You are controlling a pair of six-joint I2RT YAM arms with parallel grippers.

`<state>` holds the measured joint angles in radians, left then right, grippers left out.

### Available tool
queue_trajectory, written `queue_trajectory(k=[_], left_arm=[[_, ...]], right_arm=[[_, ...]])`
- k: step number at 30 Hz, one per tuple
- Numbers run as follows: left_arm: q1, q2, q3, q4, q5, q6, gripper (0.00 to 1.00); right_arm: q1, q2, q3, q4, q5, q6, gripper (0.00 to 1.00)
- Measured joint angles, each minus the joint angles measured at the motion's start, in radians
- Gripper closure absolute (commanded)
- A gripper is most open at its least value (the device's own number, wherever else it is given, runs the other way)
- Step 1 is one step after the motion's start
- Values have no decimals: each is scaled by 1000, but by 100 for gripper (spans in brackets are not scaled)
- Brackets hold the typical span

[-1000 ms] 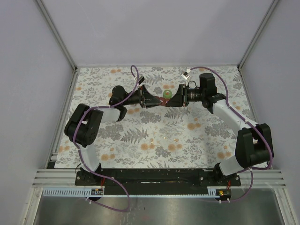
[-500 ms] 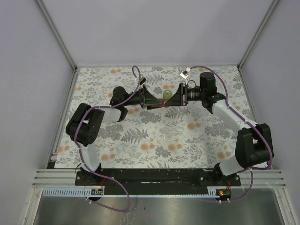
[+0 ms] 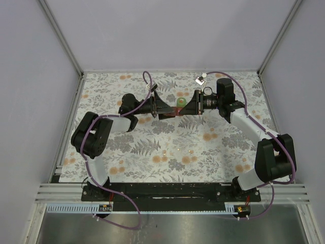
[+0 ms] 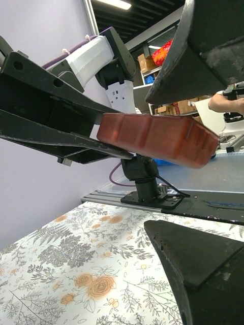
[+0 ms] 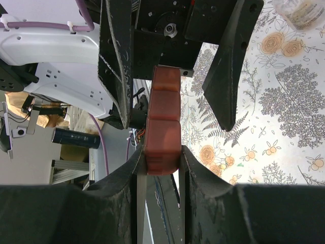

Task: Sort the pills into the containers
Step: Close the pill container at the center of the board, then place the pill container at the center of the board.

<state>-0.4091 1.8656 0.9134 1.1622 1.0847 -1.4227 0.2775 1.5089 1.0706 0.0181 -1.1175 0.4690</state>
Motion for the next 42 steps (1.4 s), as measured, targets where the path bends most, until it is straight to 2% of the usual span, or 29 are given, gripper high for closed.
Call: queue_trajectory(k=[8,18,31,42], left_arm=[[27,-2,-6,0,8,5,1],[134,-76,-32,-80,6,66,1],[150,-176,-32,-197,7,156,1],[151,-180,-32,-220,8,168,1]], right_arm=[[-14,0,0,-56,8,-43,92],[-42,8,-8,-215,52,-172,92],[-47,167,-86,-334,159,-296,92],[-49,272,-95,-364,219,-340,92]])
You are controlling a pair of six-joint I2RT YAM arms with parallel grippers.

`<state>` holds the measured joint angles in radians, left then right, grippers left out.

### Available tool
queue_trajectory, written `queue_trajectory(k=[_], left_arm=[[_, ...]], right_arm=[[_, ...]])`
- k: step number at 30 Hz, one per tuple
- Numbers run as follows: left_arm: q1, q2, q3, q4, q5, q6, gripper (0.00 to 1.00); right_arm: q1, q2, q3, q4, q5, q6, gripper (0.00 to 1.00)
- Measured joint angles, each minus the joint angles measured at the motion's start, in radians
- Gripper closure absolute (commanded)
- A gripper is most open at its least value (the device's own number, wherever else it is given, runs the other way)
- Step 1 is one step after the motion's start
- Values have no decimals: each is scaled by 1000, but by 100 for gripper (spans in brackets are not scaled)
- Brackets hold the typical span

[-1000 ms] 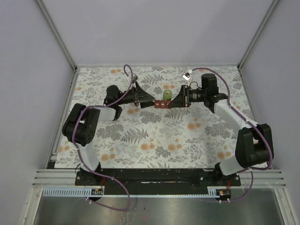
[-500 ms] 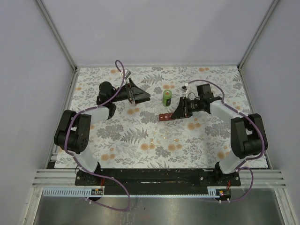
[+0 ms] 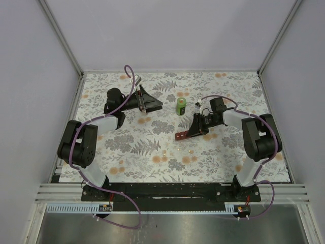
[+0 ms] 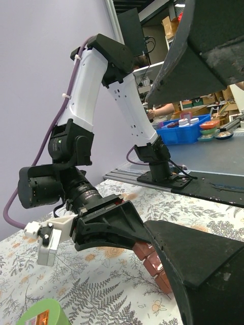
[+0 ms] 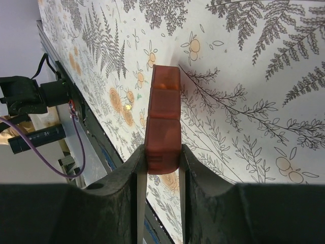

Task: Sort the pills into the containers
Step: Place the pill container at the center of the board.

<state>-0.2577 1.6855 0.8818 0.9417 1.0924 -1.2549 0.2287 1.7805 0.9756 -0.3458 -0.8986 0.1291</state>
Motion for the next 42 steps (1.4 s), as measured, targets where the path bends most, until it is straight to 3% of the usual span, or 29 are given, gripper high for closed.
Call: queue_trajectory(k=[6,12,22,29,36,42], left_arm=[[0,0,0,11,0,-16,1],[0,0,0,40,1,-37,1],[0,0,0,91,4,-80,1],[1,0,0,114,5,-97,1],[2,0,0,124,5,-108,1],[2,0,0,130,5,-108,1]], right_arm=[[0,24,15,-21,2,-8,90],[-1,38,39,-50,13,-22,75],[-3,68,80,-98,17,-44,67],[-5,88,92,-117,27,-58,55],[-11,110,92,-130,100,-72,53],[-14,110,92,-135,125,-76,46]])
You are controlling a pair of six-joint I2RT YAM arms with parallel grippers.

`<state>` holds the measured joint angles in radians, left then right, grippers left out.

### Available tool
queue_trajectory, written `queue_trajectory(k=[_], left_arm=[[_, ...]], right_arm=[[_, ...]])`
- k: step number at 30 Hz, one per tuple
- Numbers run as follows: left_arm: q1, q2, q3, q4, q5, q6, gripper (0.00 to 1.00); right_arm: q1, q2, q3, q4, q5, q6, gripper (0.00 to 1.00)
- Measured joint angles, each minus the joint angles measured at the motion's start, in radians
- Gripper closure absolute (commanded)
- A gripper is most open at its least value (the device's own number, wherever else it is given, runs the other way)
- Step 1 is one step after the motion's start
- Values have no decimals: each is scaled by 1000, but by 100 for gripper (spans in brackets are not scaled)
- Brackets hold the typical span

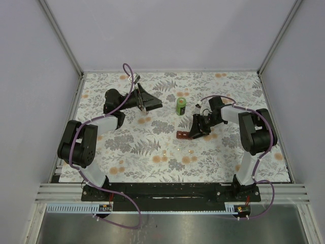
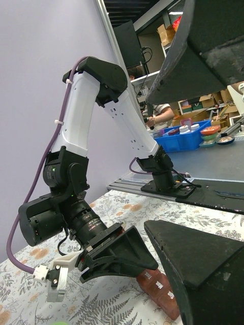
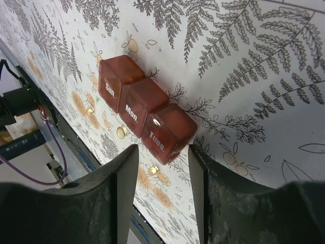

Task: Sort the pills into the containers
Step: Place the pill container at the center of the board.

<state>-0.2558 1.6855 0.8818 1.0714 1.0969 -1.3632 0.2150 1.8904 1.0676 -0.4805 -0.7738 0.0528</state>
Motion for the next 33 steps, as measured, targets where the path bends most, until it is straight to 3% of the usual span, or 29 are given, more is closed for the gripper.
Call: queue_trajectory(k=[6,10,14,25,33], left_arm=[[0,0,0,10,3,-8,1],[0,0,0,14,3,0,1],[2,-8,0,-59,2,70,1],[3,-230,107,-734,-132,654,1],[31,-388,184,-1028,-387,990,1]], right_arm=[[-2,-1,0,-7,-1,-3,41],[-4,-19,-3,-16,12,-8,33],[-14,-87,-19,-24,62,-26,29],[-24,-420,-30,-42,185,-94,19],[-24,-685,-34,-7,365,-137,1]])
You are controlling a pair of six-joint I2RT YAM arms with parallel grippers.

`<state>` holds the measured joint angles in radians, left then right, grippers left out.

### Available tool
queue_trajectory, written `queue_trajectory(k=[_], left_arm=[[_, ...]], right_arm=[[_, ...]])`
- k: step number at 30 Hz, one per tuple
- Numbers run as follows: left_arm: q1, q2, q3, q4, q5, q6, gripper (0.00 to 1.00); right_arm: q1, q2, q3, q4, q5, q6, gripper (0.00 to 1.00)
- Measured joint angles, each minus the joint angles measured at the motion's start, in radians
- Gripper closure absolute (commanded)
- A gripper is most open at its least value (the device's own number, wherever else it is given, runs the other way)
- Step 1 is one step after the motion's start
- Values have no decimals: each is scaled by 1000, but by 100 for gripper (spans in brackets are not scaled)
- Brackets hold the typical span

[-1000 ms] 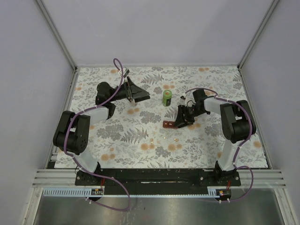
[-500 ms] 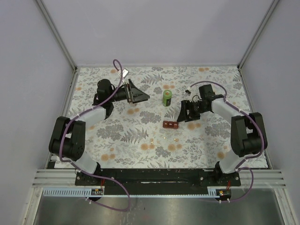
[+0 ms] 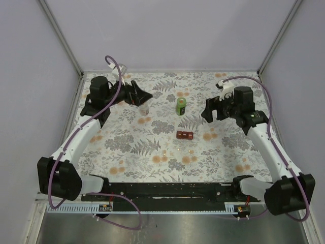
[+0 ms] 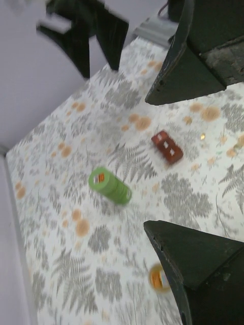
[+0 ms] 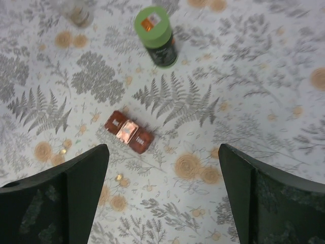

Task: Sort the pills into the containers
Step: Place the pill container at the center of the board, then reset both arms

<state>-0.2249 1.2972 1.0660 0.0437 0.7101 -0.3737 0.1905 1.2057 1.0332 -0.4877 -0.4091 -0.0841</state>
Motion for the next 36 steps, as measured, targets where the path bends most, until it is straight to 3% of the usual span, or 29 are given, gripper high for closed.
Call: queue_trajectory(k=[6,19,29,36], left_arm=[[49,-30,8,-92,-165,111,1],[90,-224,-34,-124,-441,196,1],[107,-347,-182,-86,-492,193,1],[107,-365,-189,-118,-486,193,1]], right_arm=[[-1,-163,-4,89,151,-16,1],[-1,-205,-1,124,425,30,1],[-1,-274,-37,143,421,5,1],[-1,-282,-72,142,395,-8,0]])
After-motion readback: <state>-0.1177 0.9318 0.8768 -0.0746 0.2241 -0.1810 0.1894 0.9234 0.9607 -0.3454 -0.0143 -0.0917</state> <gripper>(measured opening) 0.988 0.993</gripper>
